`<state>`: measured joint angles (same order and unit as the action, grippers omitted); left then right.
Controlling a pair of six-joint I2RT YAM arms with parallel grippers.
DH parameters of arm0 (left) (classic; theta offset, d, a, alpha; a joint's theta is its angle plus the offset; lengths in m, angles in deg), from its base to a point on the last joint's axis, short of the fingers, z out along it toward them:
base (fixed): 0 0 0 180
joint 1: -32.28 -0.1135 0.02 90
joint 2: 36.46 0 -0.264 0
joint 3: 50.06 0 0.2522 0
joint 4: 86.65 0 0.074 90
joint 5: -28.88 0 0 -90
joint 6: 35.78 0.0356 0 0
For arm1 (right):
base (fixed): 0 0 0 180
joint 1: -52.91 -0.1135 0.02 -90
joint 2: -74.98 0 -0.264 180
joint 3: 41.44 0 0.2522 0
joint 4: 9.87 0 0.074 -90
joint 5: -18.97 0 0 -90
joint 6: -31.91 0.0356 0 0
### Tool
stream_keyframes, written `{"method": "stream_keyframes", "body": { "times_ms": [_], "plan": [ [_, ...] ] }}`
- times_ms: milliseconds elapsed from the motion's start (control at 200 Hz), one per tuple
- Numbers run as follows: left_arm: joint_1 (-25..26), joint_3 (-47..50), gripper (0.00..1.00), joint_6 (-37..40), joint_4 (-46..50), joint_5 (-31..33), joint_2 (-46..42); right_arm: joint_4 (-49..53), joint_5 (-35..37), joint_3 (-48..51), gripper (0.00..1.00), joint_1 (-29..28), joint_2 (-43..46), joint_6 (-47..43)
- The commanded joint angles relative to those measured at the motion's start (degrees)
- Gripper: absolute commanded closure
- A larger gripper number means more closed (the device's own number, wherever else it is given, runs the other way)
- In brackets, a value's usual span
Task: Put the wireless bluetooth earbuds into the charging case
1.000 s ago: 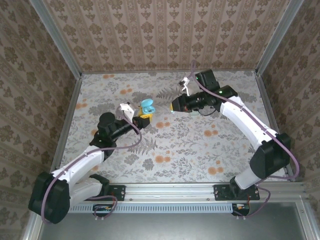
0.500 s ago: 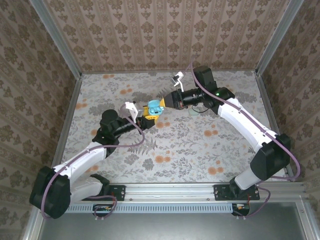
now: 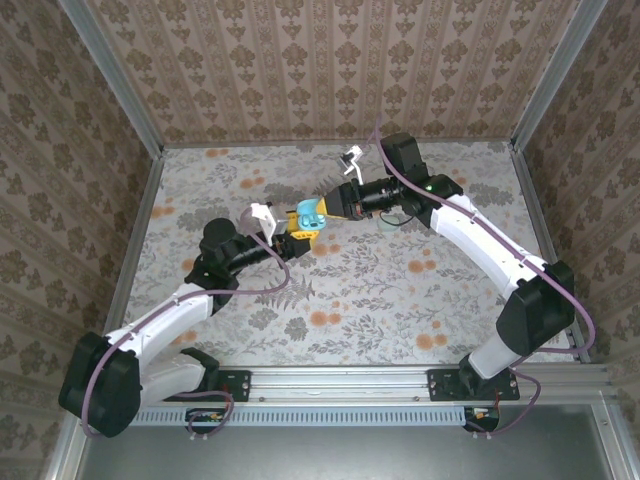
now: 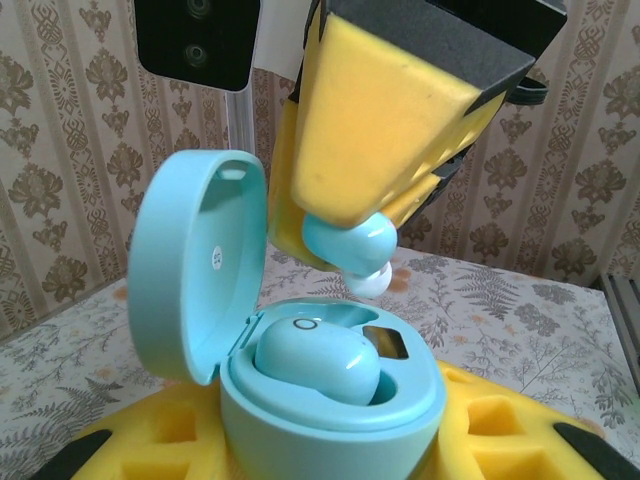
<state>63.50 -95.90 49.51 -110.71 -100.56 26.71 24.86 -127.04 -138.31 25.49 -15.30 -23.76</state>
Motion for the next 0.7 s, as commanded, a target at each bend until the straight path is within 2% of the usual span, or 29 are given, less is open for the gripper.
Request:
{"method": "stream_keyframes", "body": {
  "times_ms": [0, 695],
  "plan": [
    [0.6, -1.9, 0.73, -1.2, -3.8, -1.4, 0.3, 0.4, 0.5, 0.2, 0.77, -0.5, -0.8, -1.0],
    [0.9, -1.9, 0.72, -3.3, -7.2, -0.7, 0.7, -4.7, 9.9, 4.3, 0.76, -1.6, 1.9, -2.3]
  ]
}}
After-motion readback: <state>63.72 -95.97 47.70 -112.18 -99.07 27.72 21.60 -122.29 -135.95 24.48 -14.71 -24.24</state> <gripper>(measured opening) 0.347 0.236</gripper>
